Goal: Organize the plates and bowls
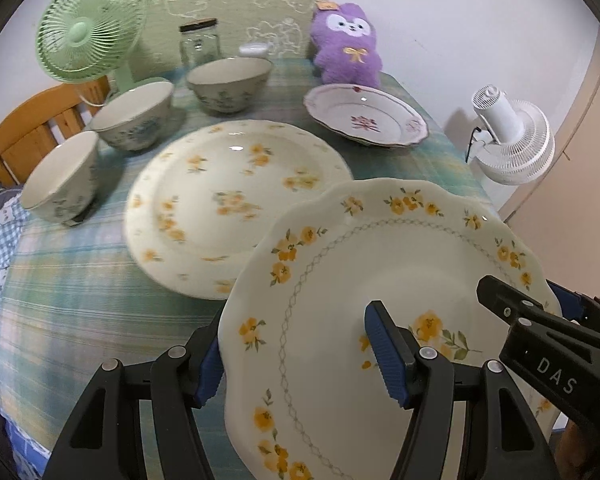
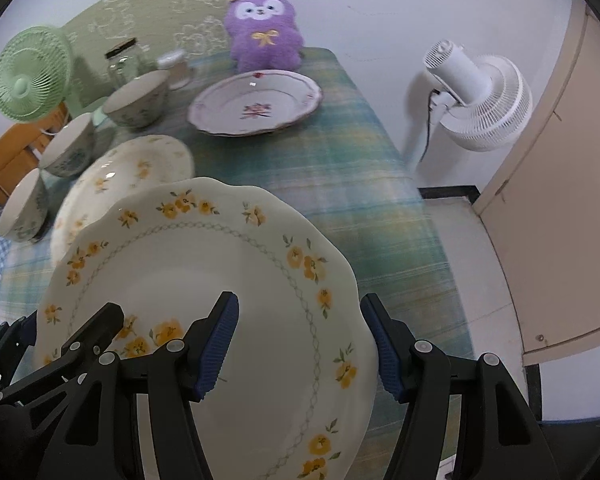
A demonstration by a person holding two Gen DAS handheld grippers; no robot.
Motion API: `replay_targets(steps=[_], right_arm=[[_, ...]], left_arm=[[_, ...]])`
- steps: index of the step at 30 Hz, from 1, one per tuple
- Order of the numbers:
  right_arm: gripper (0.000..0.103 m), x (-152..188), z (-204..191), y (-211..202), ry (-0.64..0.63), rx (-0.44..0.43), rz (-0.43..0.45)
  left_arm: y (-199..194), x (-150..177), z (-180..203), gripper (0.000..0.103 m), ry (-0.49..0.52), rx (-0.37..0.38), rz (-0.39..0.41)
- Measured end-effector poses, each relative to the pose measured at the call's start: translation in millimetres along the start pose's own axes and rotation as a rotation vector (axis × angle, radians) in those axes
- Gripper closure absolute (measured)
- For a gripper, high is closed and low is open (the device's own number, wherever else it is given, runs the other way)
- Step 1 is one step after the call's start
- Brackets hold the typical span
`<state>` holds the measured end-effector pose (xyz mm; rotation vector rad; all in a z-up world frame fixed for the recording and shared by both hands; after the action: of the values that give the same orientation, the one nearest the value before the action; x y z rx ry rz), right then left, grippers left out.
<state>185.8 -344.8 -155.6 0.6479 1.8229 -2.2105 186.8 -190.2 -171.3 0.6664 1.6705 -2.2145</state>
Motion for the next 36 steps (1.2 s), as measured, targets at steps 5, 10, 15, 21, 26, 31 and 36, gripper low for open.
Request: replay_targets(steps=[5, 10, 15, 21, 26, 31, 36], right_arm=[[0.037, 3, 22, 20, 0.016, 0.013, -0.022], [0.037, 12, 34, 40, 0.024, 0.015, -0.058], [0.037, 16, 38, 51, 0.023, 0.017, -0.070], [0.036, 18, 38, 56, 0.015, 0.013, -0.075], [0.036, 15, 44, 54, 0.070, -0.036, -0.100], [0.024, 0, 37, 27, 0.049, -0.025, -0.033], [0.019, -15, 11, -5, -0.006, -0.057, 0.035]], left_arm=[[23, 9, 18, 0.038, -0.002, 0.009, -0.040], [38, 16, 29, 0.038, -0.005, 0.003, -0.071], [51, 20, 33, 0.038, -0.009, -0.009, -0.092], [54, 20, 35, 0.034, -0.009, -0.016, -0.081], [45, 19, 36, 0.029, 0.008, -0.026, -0.097], [21, 4, 37, 0.022, 0.033, -0.031, -0.043], [-1, -12, 30, 0.020, 0.041, -0.035, -0.011]])
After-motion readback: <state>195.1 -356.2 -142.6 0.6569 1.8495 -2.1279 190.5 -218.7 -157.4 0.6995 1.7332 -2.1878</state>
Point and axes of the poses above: each gripper's, at about its wrist camera, not at the fingertips, and y roughly the way its jaws point, z to its right, x to its underside, the point moved 10 cm from there along y, roughly the way its jaws point, and after that the axes turned 10 degrees about x, right-handed, at the moved point
